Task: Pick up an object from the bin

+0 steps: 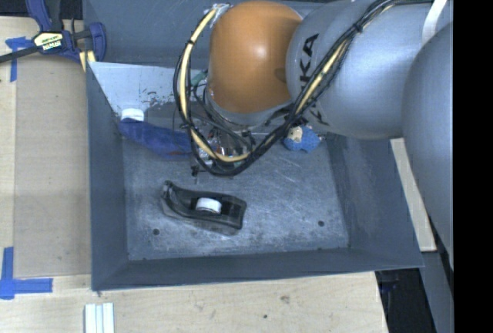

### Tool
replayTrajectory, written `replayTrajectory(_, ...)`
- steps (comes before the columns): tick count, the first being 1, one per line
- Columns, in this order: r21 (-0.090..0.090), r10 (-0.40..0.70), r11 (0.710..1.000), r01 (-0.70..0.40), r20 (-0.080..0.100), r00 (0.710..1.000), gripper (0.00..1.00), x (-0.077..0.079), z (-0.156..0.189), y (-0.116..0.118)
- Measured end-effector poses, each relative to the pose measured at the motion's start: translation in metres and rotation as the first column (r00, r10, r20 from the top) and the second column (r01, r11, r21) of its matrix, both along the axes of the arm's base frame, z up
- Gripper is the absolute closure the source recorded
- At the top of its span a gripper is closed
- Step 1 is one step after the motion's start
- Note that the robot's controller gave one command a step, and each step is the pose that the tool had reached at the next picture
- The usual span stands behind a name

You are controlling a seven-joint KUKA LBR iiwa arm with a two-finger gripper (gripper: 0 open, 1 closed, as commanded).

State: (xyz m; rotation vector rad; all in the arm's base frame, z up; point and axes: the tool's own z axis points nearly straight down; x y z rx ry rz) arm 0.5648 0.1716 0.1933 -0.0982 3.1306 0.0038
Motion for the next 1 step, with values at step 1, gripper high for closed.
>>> replayTrajectory(1,0.0,-0.005,1.0,0.005,0.002,1.0,1.0,-0.0067,0.0678,0.0042)
